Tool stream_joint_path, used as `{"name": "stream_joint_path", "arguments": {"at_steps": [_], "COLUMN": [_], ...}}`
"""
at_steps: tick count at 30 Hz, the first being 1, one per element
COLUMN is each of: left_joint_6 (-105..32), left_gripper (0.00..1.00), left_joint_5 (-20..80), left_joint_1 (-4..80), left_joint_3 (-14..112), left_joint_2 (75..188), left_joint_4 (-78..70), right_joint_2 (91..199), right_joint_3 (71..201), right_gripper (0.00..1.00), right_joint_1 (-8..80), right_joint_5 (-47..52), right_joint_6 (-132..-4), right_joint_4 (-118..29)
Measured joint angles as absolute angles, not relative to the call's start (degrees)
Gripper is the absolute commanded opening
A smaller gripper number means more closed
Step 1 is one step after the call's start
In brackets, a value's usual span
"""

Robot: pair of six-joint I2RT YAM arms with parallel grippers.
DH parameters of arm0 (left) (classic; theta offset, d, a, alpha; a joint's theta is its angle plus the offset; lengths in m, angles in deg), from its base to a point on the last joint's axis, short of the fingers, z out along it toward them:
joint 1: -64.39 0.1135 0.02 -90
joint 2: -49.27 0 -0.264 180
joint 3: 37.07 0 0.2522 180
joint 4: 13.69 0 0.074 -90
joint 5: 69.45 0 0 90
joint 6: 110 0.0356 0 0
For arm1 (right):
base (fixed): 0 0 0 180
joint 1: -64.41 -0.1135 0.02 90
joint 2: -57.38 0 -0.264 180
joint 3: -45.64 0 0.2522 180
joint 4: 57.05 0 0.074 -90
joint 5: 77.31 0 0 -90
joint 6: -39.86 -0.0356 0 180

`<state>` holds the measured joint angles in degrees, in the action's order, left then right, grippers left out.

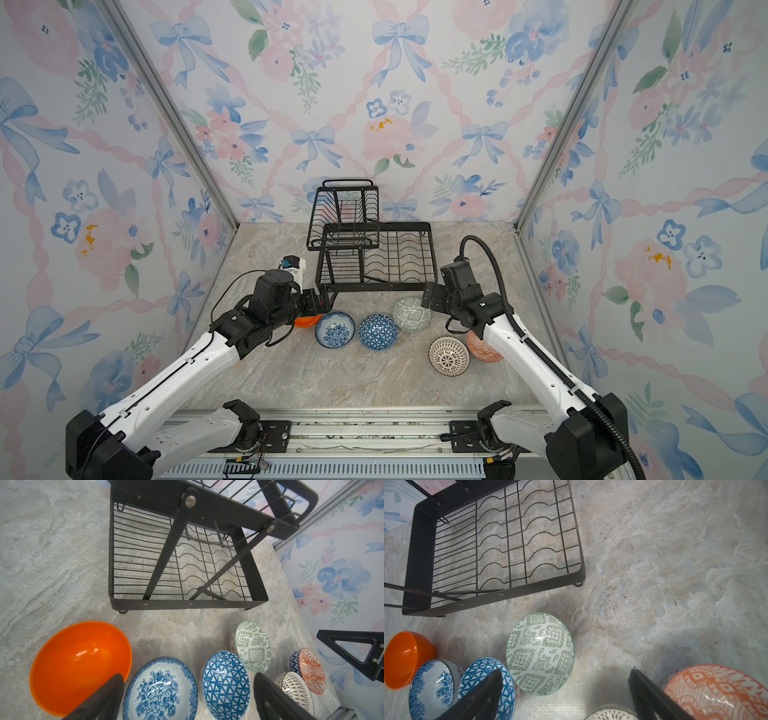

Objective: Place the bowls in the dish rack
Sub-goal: 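Grasp the green patterned bowl's rim with the right gripper while the left hovers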

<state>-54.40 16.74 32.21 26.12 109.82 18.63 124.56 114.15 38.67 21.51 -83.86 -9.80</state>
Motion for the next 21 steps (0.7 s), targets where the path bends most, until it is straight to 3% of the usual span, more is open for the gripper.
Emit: {"name": "stream_joint_path", "arguments": {"at_steps": [14,17,18,21], "left_joint_6": [-51.29,-51.71,-51.97,-52.41], "left_gripper": [0.98,0.98,0.98,0.98], "left_joint_5": [5.72,5.29,5.05,4.04], "left_joint_1": [25.04,25.04,25.04,25.04], "left_joint_3": [26.05,27.28,27.71,28.7], "left_joint_2": [114.54,116.73,117.19,117.6], "left_joint_4": [18.66,18.66,18.66,18.66], "right_joint_2": [129.04,132.91,134.51,138.85], "right_joint_3": [106.34,107.35,107.98,109.97], "right_gripper": [0.98,0.88,0.8,0.72], "right_joint_1": [36.82,36.82,36.82,36.82], "right_joint_5": [21.8,21.47,21.36,20.57], "right_joint_6": [-87.46,-87.53,-87.33,-86.76], "right_joint_4": [-12.33,-12.79,-13.1,-13.88]}}
